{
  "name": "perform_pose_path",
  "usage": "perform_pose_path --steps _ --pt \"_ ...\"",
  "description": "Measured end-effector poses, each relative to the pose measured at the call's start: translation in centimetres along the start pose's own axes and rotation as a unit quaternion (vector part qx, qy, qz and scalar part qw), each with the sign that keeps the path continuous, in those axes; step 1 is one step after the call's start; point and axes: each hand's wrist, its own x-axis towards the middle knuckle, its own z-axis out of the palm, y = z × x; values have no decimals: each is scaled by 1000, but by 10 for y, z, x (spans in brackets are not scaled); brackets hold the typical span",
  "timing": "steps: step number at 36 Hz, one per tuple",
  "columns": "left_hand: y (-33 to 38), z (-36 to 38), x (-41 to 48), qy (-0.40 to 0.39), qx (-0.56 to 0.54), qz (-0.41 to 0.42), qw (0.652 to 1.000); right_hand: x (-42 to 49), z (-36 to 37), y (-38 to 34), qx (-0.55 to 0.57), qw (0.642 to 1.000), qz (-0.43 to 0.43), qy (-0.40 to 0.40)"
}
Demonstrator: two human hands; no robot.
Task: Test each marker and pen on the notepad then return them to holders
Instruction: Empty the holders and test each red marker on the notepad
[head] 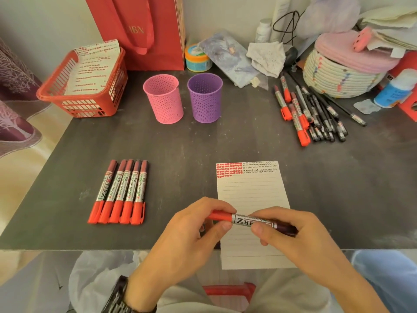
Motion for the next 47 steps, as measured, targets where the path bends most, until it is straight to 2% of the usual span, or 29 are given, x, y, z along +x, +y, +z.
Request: perform_pose_path --steps 4,7,10,12,14,17,21,23,30,39,42,44,47 --pt "1 -6 3 -2 11 10 1000 -2 10 4 -35 999 -15 13" --pt "1 -17 7 -16 -15 13 1000 -2 19 6 -4 999 -15 41" --pt "2 -33 14 9 -162 19 987 -1 27 5 51 997 4 65" --pt "5 -41 21 64 -323 12 944 -1 34 3 83 994 27 64" --pt "10 -43 29 116 -457 -15 882 0 42 1 94 993 48 50" --pt "24 -35 37 161 -548 -27 821 -1 54 -4 111 991 61 46" --pt "38 -20 45 153 -640 -17 752 -5 66 -10 154 983 75 66" --pt "41 -13 48 159 -658 -22 735 -8 69 -12 164 979 74 92" --pt "43 -3 53 159 -684 -47 710 -16 77 -17 146 970 67 183" --pt "50 -5 51 151 -653 -25 742 -16 77 -17 200 959 79 183" --pt "45 -9 51 138 -631 -24 764 -13 82 -13 213 959 89 165" --pt "38 -11 48 133 -591 -44 795 -9 80 -12 193 967 93 140" --pt "24 -17 37 128 -421 -87 894 -2 70 -15 121 986 68 92"
